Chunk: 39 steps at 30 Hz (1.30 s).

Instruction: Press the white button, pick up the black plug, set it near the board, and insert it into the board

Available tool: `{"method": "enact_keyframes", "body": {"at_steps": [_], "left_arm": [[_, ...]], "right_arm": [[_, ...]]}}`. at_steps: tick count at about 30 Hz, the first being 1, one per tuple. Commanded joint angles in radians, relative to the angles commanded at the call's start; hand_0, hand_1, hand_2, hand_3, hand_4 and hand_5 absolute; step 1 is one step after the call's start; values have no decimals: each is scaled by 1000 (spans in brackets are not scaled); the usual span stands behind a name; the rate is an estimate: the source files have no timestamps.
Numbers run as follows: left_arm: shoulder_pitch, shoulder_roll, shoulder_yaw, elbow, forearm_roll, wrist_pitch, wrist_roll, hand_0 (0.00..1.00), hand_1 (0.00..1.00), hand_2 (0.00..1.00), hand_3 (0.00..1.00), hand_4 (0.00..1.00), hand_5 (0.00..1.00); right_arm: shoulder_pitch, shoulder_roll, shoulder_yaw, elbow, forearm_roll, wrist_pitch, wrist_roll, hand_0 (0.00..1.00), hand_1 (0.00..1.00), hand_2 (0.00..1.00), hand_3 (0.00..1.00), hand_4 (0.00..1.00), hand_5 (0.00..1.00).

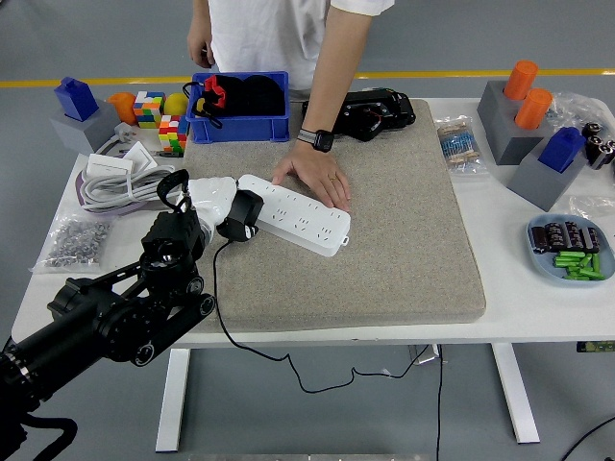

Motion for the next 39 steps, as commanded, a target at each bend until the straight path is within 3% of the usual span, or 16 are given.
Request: {"method": "enact_keyframes", "body": {"at_steps": [11, 15, 18, 25, 39], "left_arm": [[-20, -9, 17, -1, -7, -16, 20, 153, 276, 305, 573, 608, 2], [-32, -11, 27, 10, -13, -48, 52, 152, 276, 305, 573, 604, 2], [-47, -9, 33, 16, -26, -91, 52, 152, 276, 305, 573, 604, 2], [-86, -2, 44, 10, -51, -146, 52, 151, 273, 304, 571, 591, 2], [-135, -18, 74, 39, -77, -185, 52, 144, 266, 298, 570, 580, 2]], "right_arm": [[1, 0, 5, 0, -1, 0, 0, 642, 582, 611, 547, 643, 322], [0, 1, 6, 1, -2, 0, 1, 642, 582, 612, 547, 642, 319], [0, 0, 7, 1, -1, 0, 1, 642, 582, 612, 547, 642, 319], [1, -3, 6, -1, -1, -1, 1, 642, 583, 611, 547, 642, 320], [4, -5, 5, 0, 1, -1, 1, 642, 583, 612, 547, 642, 319]]}}
